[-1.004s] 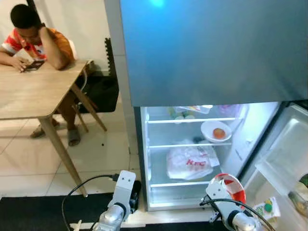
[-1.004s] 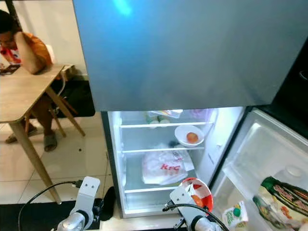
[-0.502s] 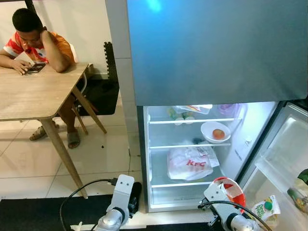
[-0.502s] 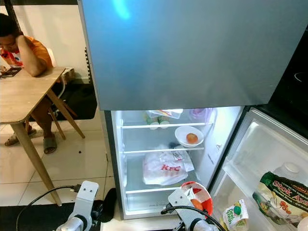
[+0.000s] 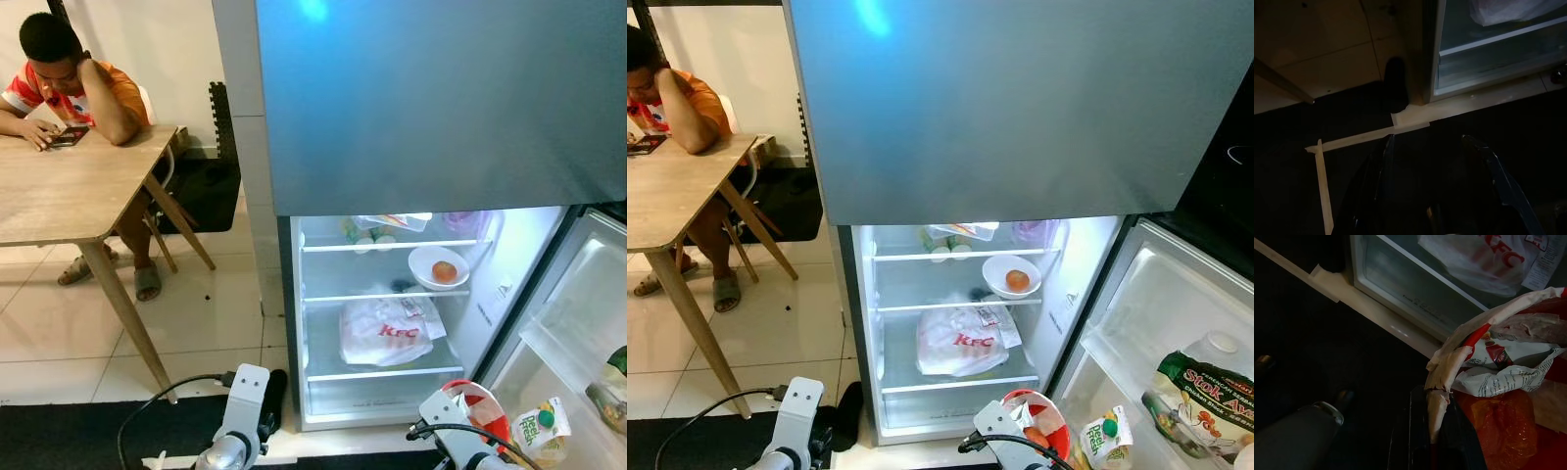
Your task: Restocking fridge
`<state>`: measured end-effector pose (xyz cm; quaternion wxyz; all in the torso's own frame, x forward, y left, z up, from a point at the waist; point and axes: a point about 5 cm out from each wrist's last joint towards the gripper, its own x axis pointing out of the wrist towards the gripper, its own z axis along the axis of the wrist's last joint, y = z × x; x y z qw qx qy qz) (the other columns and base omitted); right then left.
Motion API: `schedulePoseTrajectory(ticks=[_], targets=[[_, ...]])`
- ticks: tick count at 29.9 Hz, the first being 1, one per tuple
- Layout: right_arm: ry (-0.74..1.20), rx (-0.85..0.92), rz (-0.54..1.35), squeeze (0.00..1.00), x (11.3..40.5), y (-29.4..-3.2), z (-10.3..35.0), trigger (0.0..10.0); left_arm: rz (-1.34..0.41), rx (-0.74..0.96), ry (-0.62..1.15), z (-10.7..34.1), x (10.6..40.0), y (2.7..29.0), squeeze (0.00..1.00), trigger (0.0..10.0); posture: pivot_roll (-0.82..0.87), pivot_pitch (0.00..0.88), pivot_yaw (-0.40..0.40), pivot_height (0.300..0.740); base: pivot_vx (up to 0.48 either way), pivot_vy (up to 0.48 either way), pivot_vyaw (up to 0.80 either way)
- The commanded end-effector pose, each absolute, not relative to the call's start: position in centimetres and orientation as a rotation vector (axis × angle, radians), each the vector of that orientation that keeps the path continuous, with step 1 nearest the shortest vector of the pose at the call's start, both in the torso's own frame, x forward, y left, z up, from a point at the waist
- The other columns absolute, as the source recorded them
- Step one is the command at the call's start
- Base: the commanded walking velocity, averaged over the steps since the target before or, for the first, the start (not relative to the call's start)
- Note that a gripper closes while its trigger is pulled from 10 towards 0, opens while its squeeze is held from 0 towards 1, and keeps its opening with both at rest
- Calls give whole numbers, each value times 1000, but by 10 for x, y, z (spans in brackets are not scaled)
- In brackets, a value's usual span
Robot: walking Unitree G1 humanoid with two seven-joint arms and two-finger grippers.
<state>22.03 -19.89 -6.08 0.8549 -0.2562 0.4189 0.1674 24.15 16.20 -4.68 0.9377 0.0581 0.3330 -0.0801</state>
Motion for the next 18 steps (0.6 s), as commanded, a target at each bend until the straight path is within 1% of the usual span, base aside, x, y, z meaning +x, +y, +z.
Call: schedulePoseTrajectory(ticks=[1,8,18], targets=[[853,-553,357,0,225,-196,-58,10000,-155,109,708,-51,236,164,0,10000,-17,0,-21,740,-251,0,0],[847,-566,369,0,229,-194,-56,10000,-157,105,699,-50,238,162,0,10000,-14,0,-29,740,-265,0,0],[842,-569,374,0,230,-193,-56,10000,-161,102,691,-48,240,160,0,10000,-15,0,-30,740,-318,0,0]])
